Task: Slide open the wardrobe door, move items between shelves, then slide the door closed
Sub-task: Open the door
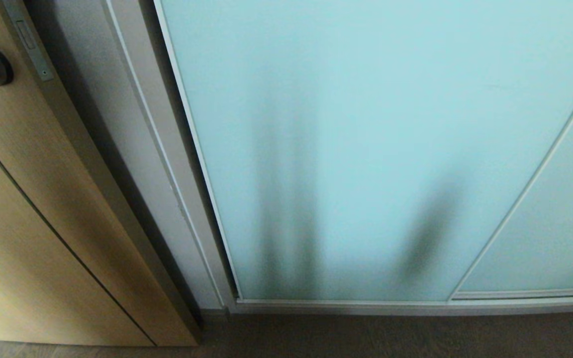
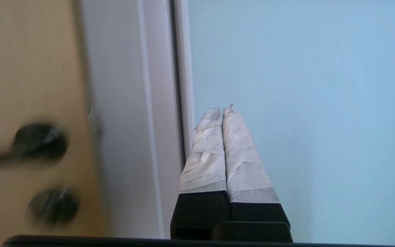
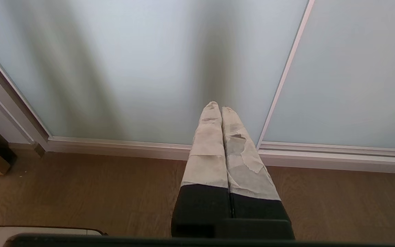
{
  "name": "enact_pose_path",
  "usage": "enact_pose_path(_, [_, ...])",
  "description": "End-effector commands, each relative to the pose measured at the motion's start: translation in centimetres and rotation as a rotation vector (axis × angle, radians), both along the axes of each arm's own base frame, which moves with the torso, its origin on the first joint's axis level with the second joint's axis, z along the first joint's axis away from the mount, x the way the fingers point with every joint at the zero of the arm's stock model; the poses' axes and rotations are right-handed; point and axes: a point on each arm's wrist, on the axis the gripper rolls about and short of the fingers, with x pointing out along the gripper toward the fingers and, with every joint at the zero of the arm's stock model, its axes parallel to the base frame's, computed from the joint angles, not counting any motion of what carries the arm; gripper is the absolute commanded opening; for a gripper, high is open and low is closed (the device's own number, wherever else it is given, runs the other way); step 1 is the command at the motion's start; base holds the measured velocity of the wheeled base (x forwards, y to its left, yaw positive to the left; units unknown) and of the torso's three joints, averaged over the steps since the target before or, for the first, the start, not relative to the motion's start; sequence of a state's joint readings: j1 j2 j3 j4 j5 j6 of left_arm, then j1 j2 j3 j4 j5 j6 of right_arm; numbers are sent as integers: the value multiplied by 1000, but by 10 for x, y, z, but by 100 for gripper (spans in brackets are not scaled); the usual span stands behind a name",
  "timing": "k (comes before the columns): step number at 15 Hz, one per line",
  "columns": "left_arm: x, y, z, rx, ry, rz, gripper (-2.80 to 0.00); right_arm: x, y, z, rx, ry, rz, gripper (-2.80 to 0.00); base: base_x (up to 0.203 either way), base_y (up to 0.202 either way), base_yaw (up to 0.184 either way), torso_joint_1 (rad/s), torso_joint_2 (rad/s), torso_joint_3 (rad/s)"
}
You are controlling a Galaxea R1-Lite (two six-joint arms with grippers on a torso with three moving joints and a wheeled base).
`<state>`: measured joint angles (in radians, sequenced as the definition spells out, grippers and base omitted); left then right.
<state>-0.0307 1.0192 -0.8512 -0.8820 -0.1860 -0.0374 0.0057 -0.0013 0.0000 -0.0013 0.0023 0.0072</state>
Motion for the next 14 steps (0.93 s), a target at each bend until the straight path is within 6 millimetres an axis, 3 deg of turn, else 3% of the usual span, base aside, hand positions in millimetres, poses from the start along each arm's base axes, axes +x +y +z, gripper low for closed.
enact_pose_path(1, [33,-5,-4,9,37,-32,-280,0,0,0,0,-1,1,-280,0,0,0,0,0,0])
enact_pose_path(3, [37,-9,-4,22,34,-72,-280,0,0,0,0,-1,1,-280,0,0,0,0,0,0])
enact_pose_path(14, [122,-14,-38,-65,113,-43,-280,0,0,0,0,-1,1,-280,0,0,0,0,0,0])
